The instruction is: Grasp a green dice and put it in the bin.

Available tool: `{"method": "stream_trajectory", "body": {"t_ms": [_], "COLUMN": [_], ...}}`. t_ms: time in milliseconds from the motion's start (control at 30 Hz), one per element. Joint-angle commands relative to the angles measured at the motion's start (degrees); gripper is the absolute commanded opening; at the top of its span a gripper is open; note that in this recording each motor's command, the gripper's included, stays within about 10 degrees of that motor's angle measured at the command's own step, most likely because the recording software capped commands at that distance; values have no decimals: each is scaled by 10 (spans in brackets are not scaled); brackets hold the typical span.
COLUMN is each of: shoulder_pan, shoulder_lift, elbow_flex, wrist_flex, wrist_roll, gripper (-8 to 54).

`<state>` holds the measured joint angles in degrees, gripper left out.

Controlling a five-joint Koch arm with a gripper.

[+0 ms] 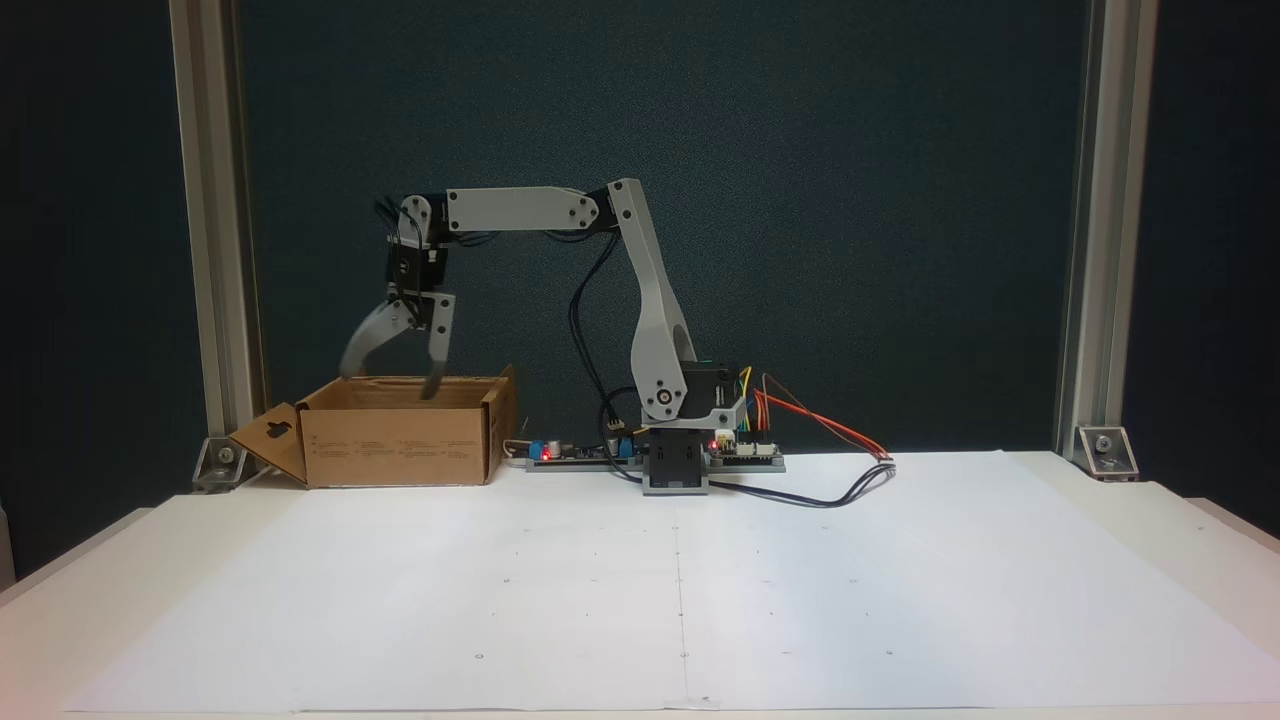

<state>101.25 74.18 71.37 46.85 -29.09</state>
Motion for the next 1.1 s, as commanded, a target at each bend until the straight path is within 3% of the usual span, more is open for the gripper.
{"method": "stream_trajectory", "body": {"t_ms": [0,333,767,1067], "shoulder_pan": [-52,-374,-906,-1082], "shoulder_lift": [47,204,334,432], "elbow_flex": [-19,-19,104,282], "wrist_flex": [-56,-196,-195,-296], "wrist_roll": [80,272,279,279], "gripper": [435,436,439,444]}}
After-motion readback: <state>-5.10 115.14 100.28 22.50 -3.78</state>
